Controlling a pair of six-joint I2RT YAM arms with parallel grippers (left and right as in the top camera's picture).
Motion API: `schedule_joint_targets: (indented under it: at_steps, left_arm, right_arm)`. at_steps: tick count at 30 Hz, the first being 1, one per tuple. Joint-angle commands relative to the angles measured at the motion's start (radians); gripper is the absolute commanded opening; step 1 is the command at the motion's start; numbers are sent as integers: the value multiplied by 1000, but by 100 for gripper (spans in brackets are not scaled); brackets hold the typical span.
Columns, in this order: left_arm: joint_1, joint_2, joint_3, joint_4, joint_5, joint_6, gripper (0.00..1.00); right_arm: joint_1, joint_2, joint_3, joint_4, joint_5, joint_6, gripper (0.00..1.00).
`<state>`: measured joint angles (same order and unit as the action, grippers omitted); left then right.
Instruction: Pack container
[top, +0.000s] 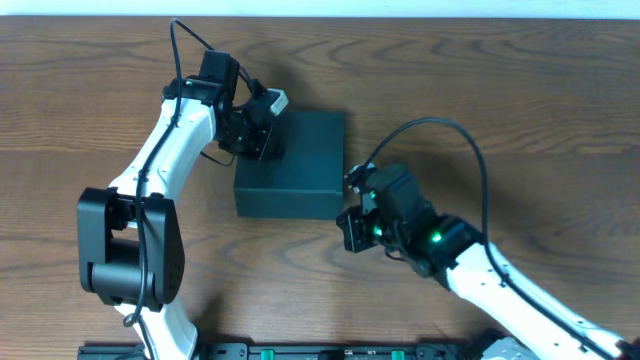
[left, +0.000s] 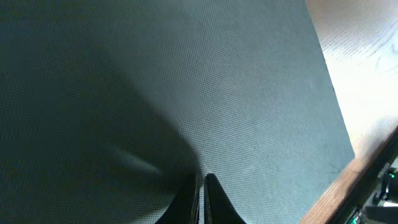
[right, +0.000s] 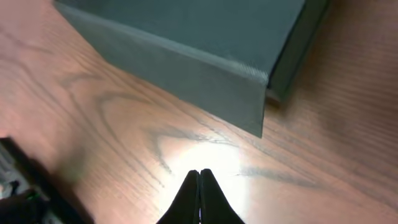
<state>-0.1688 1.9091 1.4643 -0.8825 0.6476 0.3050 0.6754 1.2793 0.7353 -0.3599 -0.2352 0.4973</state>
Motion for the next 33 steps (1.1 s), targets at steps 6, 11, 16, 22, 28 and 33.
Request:
schedule_joint_targets:
  at_steps: [6, 11, 16, 22, 28, 33]
  left_arm:
    - [-4, 77, -5, -6, 7, 33, 6]
    - [-4, 98, -5, -6, 7, 33, 6]
    - [-4, 98, -5, -7, 6, 33, 6]
    - [-4, 98, -5, -7, -4, 32, 6]
    - [-4, 98, -5, -8, -4, 32, 6]
    - [-4, 98, -5, -22, -4, 33, 6]
  right_arm:
    - [26, 55, -45, 93, 132, 75, 2]
    - [29, 151, -45, 202, 130, 75, 2]
    - [47, 261, -45, 302, 134, 130, 2]
    - [82, 320, -44, 384, 250, 213, 2]
    - [151, 364, -44, 450, 450, 322, 2]
    - [170, 376, -41, 494, 429, 317, 2]
